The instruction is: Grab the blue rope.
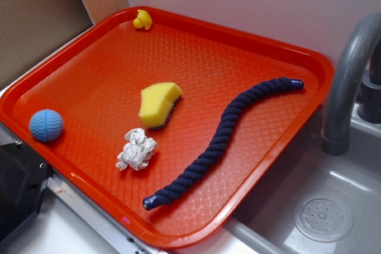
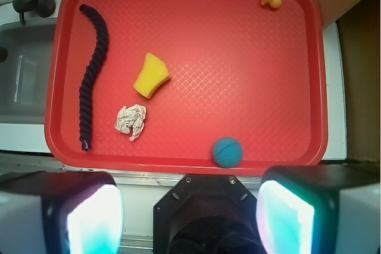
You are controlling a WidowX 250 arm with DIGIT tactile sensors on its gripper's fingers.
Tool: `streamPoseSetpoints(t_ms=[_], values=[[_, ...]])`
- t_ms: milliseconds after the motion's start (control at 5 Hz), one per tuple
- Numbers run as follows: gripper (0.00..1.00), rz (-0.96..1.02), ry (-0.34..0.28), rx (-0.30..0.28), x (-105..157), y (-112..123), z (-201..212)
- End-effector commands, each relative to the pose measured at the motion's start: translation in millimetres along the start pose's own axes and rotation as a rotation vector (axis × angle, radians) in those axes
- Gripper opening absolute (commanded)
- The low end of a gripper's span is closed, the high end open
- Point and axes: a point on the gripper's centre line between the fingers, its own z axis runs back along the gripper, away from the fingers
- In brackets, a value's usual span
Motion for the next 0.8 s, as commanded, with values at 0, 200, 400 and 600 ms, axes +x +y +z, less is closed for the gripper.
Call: streamPoseSetpoints(t_ms=[0, 200, 400, 600], values=[[1.00, 0.000, 0.000, 0.000, 0, 0, 0], [1.00, 0.087, -0.051, -0.013, 13, -13, -15], [1.00, 0.179, -0.090, -0.016, 38, -33, -32], [1.00, 0.228, -0.120, -0.018, 63, -59, -60]])
